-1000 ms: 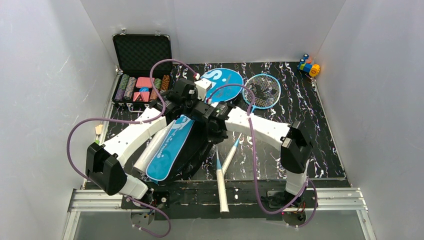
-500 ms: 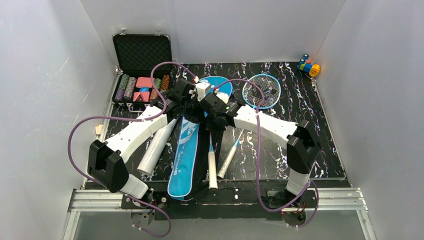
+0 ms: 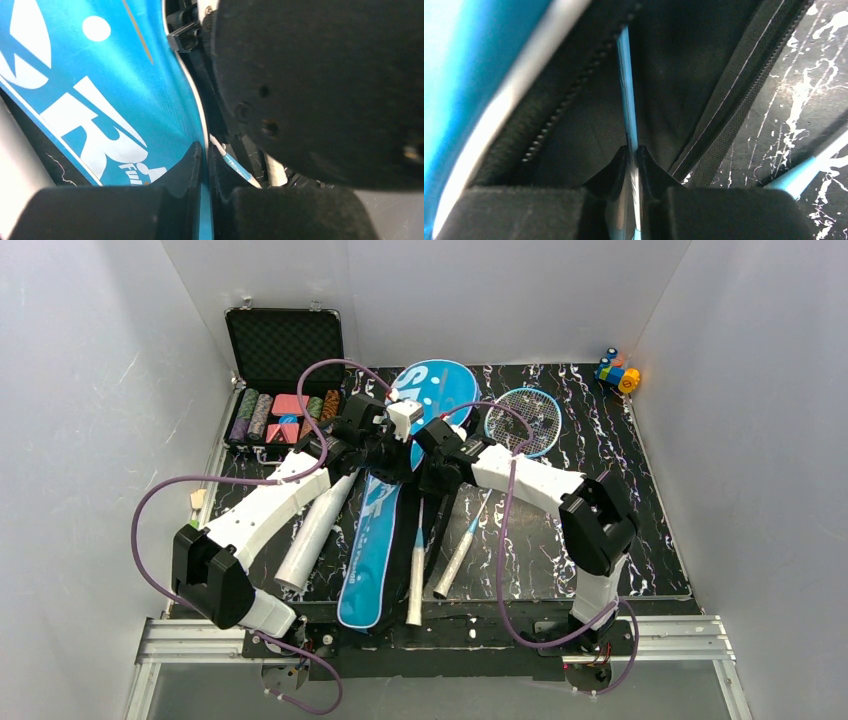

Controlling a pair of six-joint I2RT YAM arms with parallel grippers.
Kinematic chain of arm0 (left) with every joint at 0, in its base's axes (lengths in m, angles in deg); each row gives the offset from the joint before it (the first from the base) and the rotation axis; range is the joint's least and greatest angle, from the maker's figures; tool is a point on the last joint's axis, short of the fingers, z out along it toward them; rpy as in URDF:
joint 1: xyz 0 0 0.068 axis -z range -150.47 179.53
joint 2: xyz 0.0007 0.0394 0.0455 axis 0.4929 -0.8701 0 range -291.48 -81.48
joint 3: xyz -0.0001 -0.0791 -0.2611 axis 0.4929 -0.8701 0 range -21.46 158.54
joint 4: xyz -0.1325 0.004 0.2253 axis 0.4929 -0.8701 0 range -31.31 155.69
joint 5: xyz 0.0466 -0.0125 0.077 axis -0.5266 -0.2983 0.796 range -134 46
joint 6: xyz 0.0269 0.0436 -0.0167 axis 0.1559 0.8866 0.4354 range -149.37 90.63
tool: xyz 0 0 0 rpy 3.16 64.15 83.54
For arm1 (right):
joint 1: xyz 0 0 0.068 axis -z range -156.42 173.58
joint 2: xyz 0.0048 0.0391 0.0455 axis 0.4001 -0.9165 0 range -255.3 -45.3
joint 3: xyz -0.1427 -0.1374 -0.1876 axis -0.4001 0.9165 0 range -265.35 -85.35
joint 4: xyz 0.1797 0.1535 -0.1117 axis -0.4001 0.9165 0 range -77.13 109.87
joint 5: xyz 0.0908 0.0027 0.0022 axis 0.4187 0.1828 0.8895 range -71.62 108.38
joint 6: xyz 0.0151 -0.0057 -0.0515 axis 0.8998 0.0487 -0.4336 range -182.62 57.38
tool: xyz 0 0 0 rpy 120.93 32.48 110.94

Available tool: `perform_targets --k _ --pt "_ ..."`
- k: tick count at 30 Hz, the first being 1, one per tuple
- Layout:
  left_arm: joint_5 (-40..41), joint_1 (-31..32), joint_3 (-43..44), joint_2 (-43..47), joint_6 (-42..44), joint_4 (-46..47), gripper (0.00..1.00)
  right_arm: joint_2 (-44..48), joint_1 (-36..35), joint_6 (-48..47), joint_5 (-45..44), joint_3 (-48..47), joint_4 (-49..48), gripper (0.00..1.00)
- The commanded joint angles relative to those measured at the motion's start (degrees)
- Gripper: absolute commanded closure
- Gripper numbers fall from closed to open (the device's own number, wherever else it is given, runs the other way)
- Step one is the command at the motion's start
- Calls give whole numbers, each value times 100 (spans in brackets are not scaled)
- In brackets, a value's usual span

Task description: Pack up the badminton gear

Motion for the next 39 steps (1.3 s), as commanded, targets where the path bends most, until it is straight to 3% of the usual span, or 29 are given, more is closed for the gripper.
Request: perform_targets --k 1,6,8,10,16,20,26,39 --pt "-720 111 268 394 37 -215 100 100 64 168 225 -16 -861 76" --pt "-630 94 213 321 57 -130 100 627 71 92 639 574 -1393 48" --pt "-562 85 199 297 65 -101 100 880 91 53 884 897 -1708 32" --pt "-476 77 170 297 91 -68 100 1111 122 41 1163 1070 -1848 25" --pt "-280 39 -13 345 173 -27 100 2002 425 33 1041 1589 -1395 23" --pt "-212 41 -130 440 246 -10 100 2224 937 10 566 1666 -541 23" --pt "27 26 -192 668 614 -53 100 1415 1750 -407 75 1159 564 25" --pt "119 -134 -528 984 728 -122 100 105 2013 -710 -229 510 716 31"
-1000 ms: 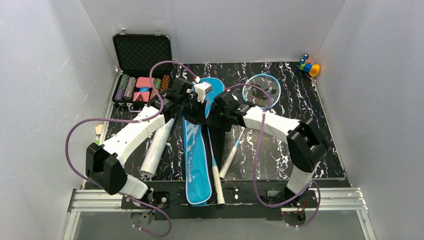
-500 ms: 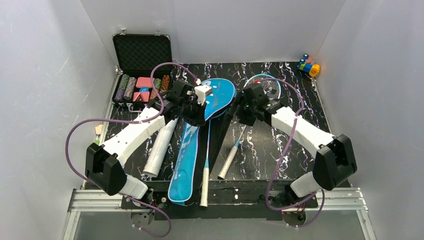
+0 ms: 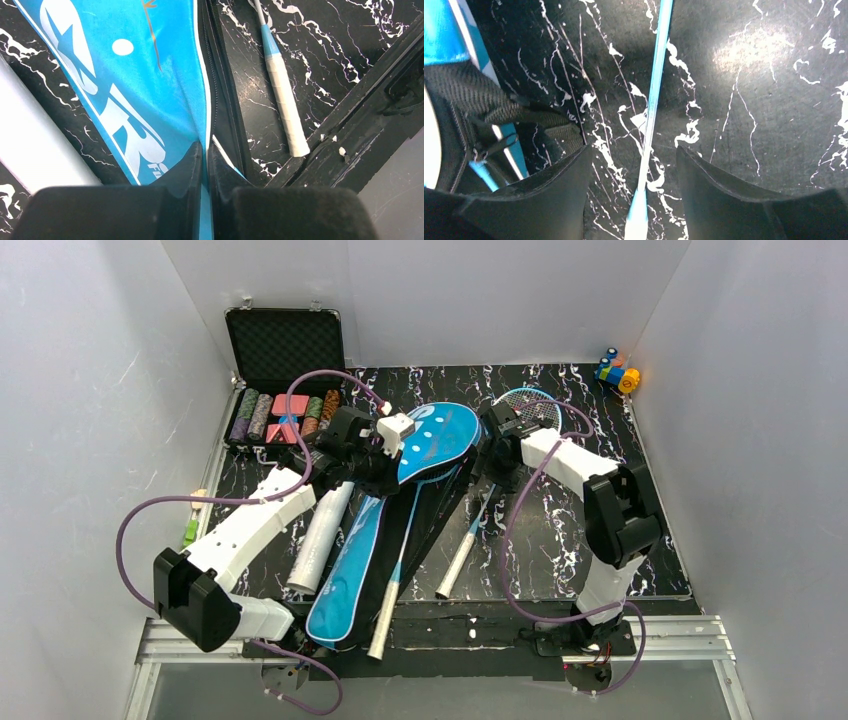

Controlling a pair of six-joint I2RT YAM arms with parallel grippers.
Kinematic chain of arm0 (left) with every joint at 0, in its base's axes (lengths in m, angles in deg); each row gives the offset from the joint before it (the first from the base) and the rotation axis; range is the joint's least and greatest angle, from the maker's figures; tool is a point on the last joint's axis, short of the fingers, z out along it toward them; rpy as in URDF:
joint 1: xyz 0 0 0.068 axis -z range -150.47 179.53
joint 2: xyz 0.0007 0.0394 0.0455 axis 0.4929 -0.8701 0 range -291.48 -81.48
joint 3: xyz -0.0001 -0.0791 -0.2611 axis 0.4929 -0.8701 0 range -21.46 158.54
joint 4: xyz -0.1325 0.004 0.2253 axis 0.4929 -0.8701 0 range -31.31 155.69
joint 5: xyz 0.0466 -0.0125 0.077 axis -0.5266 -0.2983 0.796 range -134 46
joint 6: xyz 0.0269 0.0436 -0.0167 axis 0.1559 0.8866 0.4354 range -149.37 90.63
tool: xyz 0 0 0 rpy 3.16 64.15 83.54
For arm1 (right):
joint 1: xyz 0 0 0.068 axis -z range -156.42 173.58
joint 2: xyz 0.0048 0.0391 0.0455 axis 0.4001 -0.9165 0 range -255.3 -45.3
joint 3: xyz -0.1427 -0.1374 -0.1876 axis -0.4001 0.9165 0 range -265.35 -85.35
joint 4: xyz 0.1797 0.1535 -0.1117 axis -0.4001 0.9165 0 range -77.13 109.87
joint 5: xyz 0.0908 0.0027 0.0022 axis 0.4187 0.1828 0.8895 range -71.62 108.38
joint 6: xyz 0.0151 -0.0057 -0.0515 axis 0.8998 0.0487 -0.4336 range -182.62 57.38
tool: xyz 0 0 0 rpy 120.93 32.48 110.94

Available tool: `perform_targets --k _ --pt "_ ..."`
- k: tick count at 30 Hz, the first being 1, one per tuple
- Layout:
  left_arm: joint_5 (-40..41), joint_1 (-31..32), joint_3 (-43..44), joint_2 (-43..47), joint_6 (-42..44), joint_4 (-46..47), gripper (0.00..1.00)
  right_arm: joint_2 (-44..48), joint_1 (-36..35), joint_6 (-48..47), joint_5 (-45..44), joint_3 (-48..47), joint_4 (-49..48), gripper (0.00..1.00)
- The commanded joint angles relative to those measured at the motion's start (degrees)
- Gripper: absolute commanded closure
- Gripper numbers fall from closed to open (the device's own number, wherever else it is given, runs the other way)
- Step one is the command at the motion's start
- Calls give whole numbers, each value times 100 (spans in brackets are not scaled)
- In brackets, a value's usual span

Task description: Pack up the badminton gear

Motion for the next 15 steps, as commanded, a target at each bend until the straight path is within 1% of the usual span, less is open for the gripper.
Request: perform_targets --k 1,6,10,13,15 --pt "20 -71 -24 291 63 198 100 -270 61 -125 -232 -339 102 32" --pt "19 -111 -23 336 45 209 100 -669 80 -155 -265 -476 147 40" --pt "8 -139 -17 376 43 210 100 -815 81 -126 -263 -398 129 46" --pt "-3 -159 -33 383 36 208 100 -829 80 -125 -283 -278 89 54" --pt "-19 -157 -25 374 24 210 100 -814 80 -127 -295 -189 68 65"
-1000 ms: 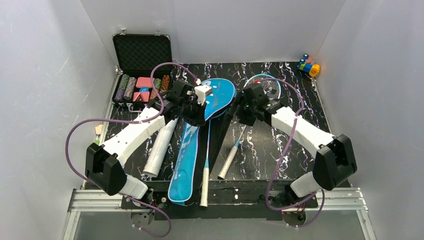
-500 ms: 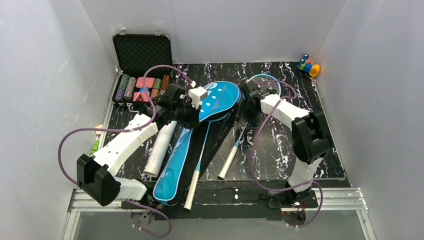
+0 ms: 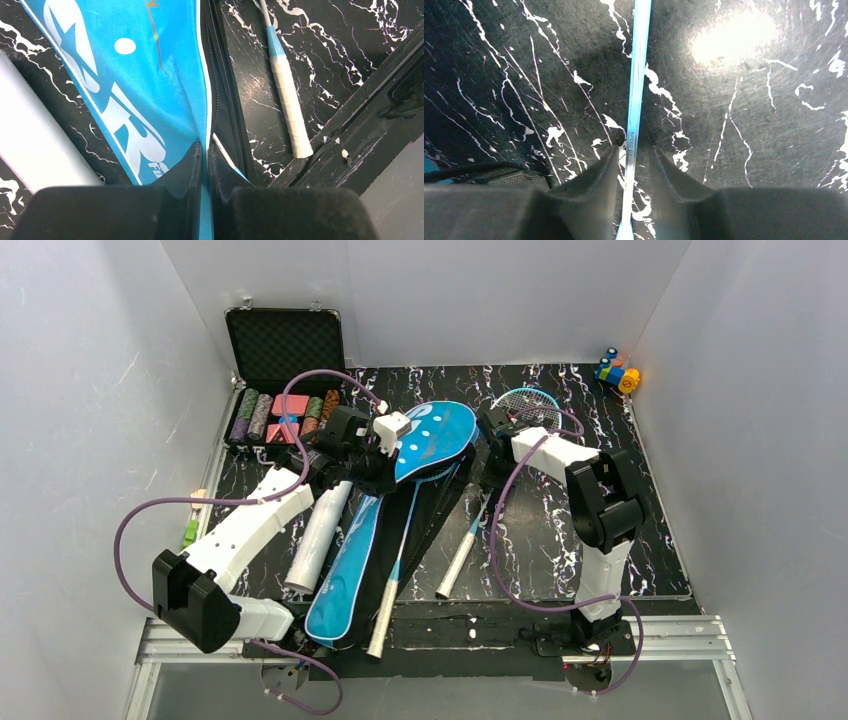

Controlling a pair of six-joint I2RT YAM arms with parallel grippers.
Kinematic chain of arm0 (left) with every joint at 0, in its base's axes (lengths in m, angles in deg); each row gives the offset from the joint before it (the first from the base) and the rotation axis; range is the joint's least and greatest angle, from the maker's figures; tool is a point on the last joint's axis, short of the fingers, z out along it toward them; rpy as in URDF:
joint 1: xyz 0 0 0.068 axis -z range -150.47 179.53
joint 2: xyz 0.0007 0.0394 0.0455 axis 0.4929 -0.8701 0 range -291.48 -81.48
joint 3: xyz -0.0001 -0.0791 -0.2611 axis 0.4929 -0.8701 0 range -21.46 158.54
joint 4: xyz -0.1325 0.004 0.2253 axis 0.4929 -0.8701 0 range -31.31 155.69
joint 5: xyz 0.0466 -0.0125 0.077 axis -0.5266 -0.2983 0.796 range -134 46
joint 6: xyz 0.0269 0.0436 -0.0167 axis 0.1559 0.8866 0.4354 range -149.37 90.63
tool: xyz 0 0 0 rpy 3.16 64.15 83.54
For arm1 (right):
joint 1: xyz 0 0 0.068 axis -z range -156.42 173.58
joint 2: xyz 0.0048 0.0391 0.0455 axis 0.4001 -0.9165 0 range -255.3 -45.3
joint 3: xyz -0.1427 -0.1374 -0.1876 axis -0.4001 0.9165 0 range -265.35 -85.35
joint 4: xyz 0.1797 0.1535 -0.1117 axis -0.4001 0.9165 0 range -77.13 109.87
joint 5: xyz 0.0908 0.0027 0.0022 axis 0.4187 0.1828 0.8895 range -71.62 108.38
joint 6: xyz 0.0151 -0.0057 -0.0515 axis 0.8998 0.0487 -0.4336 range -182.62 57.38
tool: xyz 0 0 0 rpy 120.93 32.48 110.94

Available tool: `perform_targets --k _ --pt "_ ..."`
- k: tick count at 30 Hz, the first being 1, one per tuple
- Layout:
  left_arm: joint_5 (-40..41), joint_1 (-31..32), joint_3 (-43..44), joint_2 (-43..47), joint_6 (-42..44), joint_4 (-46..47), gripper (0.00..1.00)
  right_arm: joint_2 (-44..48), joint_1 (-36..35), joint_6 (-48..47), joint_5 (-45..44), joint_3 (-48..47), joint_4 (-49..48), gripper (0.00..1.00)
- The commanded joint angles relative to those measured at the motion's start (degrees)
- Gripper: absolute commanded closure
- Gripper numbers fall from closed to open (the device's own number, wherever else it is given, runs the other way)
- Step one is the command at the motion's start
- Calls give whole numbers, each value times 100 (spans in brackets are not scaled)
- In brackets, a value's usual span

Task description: Pack up the badminton gear

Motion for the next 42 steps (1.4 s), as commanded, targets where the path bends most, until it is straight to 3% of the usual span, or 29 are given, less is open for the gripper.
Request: perform_targets --k 1,2,3,10,14,25,33,42 --pt "-36 -55 25 337 -7 210 100 33 31 -35 -141 108 35 76" --pt "-43 -55 35 322 -21 223 100 66 33 -34 -155 145 71 93" --pt "-56 -55 45 305 -33 232 100 141 35 -38 -170 183 115 99" --pt "-130 -54 149 141 -132 322 100 1773 -38 -318 -252 1008 369 99" --pt "-122 -55 158 26 -193 414 100 2850 -470 -465 -297 1258 908 99" --pt "66 -55 805 -742 -461 559 100 4937 -3105 1148 104 1770 2990 99" --pt "-77 -55 1306 -1221 -587 521 100 4713 -4527 1793 263 1354 3450 99" --pt "-418 -55 1128 -1091 -590 473 100 3173 -4572 947 148 716 2667 99"
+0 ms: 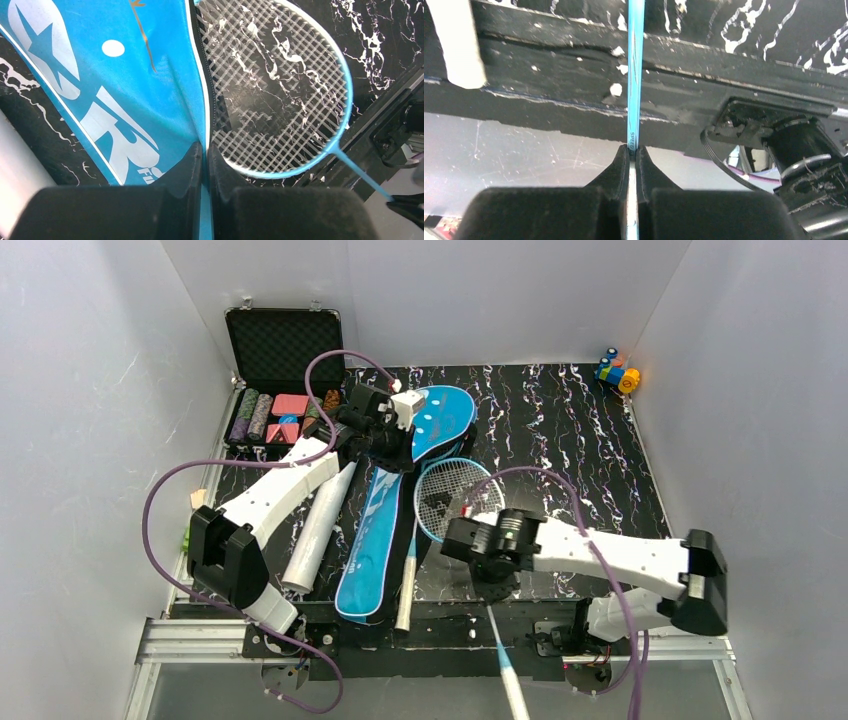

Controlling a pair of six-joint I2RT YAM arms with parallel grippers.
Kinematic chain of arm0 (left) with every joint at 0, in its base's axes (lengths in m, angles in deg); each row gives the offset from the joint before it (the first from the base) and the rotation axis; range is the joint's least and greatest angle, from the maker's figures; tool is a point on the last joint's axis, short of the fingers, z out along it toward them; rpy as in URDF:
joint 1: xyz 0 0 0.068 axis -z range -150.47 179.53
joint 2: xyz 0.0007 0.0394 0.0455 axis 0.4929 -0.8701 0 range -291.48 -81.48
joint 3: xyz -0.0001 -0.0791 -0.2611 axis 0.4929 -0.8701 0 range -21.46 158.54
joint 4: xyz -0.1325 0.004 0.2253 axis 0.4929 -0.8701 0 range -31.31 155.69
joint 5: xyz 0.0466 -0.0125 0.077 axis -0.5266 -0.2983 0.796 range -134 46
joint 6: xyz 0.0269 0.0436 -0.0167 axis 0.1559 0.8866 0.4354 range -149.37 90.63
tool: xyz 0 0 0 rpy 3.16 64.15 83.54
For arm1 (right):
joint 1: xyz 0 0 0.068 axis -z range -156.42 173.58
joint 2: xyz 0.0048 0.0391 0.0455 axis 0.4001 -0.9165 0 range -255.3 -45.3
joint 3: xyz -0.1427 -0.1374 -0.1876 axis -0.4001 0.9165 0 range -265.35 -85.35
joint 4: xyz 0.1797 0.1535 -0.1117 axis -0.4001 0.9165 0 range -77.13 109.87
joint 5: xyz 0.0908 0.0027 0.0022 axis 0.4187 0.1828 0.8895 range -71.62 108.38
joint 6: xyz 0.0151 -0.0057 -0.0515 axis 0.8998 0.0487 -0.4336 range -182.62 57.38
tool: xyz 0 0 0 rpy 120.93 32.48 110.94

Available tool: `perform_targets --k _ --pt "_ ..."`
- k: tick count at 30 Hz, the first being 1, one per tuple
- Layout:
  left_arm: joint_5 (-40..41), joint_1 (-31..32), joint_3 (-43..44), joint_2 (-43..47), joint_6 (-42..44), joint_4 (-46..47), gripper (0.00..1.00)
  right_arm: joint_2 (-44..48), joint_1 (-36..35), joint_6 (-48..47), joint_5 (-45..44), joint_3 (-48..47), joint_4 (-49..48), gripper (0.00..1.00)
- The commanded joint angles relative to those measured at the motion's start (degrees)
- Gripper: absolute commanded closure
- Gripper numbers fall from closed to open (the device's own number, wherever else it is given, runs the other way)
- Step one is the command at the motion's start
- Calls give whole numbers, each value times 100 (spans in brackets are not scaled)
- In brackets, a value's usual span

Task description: Pack up the badminton gear

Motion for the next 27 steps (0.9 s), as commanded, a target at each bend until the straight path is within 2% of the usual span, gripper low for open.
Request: perform_targets --k 1,6,11,17,27 --pt "-423 -24 24 330 -25 167 100 -721 154 -495 -231 -849 -437 99" --pt "-723 -23 -206 540 3 149 100 -1516 552 -970 -234 -1612 -993 99" --pt "-945 -20 -276 705 83 59 100 -2270 873 -1272 -308 -2334 -1150 99" --pt "-1153 -19 -322 871 59 -9 100 -2761 1214 -1295 -319 -2471 -1434 99" --pt "-1535 -20 -439 950 182 -200 100 -2985 1589 -1486 -547 -2520 -1942 99"
